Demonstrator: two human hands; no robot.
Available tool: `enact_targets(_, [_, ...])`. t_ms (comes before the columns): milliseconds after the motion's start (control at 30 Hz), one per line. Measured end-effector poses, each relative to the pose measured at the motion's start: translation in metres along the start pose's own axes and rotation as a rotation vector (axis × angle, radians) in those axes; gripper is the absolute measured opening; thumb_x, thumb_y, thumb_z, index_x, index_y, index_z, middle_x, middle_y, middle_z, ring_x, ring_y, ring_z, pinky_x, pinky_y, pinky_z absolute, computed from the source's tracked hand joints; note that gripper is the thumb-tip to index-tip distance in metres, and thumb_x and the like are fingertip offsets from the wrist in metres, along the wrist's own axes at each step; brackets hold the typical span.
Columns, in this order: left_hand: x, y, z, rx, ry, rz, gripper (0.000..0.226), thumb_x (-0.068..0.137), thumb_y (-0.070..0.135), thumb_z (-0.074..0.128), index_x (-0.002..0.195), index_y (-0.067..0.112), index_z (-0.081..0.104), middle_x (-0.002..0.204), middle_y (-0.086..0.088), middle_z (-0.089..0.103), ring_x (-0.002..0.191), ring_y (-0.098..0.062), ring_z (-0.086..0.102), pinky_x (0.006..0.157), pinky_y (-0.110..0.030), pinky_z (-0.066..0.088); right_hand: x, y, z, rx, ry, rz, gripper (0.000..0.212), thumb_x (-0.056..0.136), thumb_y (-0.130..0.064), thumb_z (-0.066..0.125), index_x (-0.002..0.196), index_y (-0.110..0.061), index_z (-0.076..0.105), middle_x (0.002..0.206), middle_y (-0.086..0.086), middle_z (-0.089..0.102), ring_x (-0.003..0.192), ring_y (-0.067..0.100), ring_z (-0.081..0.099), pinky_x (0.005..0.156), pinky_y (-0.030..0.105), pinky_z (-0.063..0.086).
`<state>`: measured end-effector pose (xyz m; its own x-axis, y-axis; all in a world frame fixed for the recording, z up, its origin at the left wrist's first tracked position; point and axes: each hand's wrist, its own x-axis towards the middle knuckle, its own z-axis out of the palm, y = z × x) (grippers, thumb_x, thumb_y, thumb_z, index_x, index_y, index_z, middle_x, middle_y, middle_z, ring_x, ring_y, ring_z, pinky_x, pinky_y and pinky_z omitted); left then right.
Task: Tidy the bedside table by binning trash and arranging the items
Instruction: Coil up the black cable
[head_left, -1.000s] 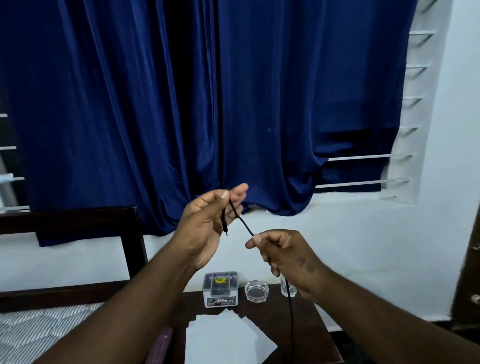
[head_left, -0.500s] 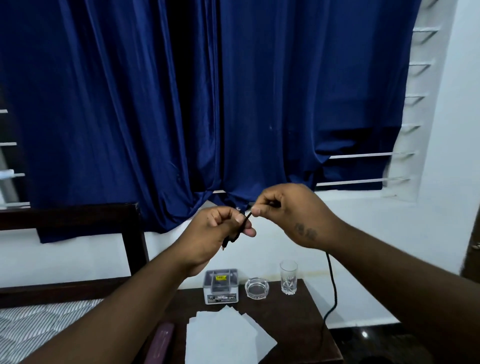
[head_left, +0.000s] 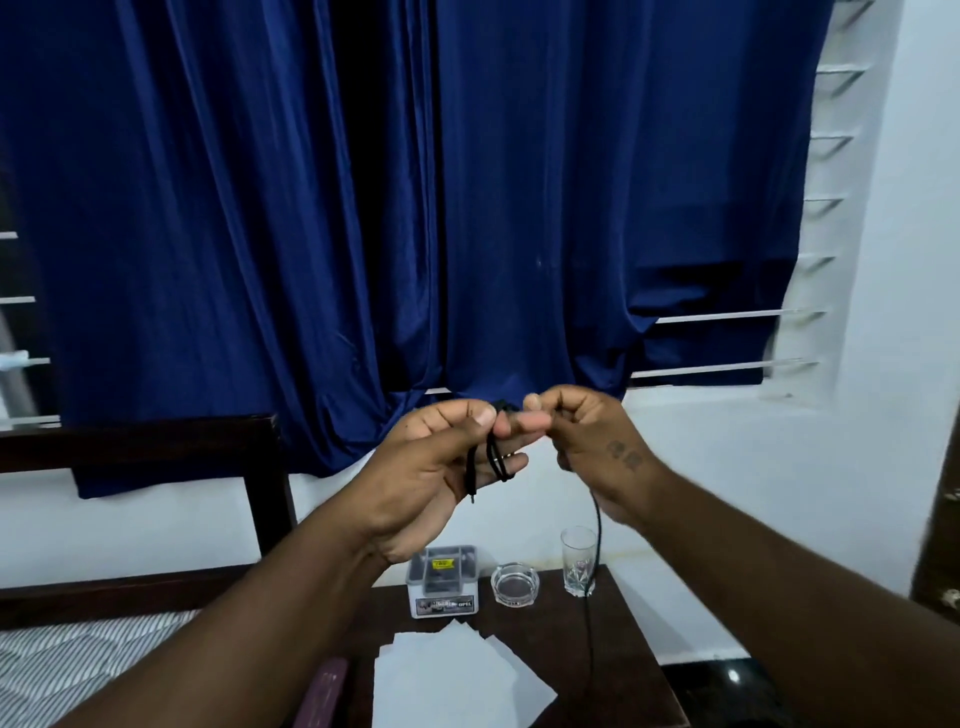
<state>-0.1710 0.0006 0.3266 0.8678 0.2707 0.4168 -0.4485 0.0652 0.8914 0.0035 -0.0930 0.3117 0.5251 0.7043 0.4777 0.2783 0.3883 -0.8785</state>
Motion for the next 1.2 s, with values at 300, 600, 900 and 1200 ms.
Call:
enact_targets(300, [0.010, -0.013, -0.015, -0.035, 0.342, 0.092, 0.018, 0.099, 0.017, 0.056, 0.104, 0.000, 0.060, 0.125, -0.019, 0.074, 0.123, -0.033, 0.068, 0.106, -0.048, 0.054, -0.045, 0.043, 0.032, -0.180, -0.050, 0.050, 0.029, 0.099, -0.037, 0.062, 0.080, -0.021, 0.075, 0.055, -0.014, 0.050, 0.049, 0.001, 0.038, 0.050, 0.009, 0.033])
enact_targets(600, [0.000, -0.027, -0.034, 0.460, 0.304, -0.062, 0.023, 0.103, 0.014, 0.058, 0.085, 0.011, 0.072, 0.091, -0.006, 0.078, 0.081, -0.023, 0.062, 0.069, -0.031, 0.048, -0.041, -0.011, 0.023, -0.690, -0.276, -0.096, 0.020, 0.097, -0.040, 0.060, 0.087, -0.028, 0.072, 0.077, -0.024, 0.067, 0.069, -0.006, 0.058, 0.064, 0.020, 0.043])
enact_targets(900, [0.000, -0.026, -0.025, 0.384, 0.170, -0.115, 0.024, 0.103, 0.021, 0.059, 0.091, 0.015, 0.079, 0.092, -0.017, 0.078, 0.119, -0.060, 0.054, 0.088, -0.047, 0.039, -0.008, -0.038, -0.005, -0.820, -0.184, -0.230, 0.015, 0.092, -0.040, 0.067, 0.082, -0.029, 0.070, 0.080, -0.012, 0.070, 0.075, 0.003, 0.063, 0.069, 0.031, 0.051])
enact_targets(1200, [-0.008, -0.018, -0.003, 0.184, 0.084, -0.080, 0.023, 0.101, 0.022, 0.053, 0.090, 0.006, 0.065, 0.105, -0.019, 0.078, 0.110, -0.029, 0.073, 0.096, -0.036, 0.059, 0.001, -0.008, -0.015, -0.184, -0.037, -0.135, 0.022, 0.087, -0.020, 0.079, 0.071, -0.013, 0.065, 0.050, -0.007, 0.044, 0.046, 0.002, 0.032, 0.048, 0.012, 0.028])
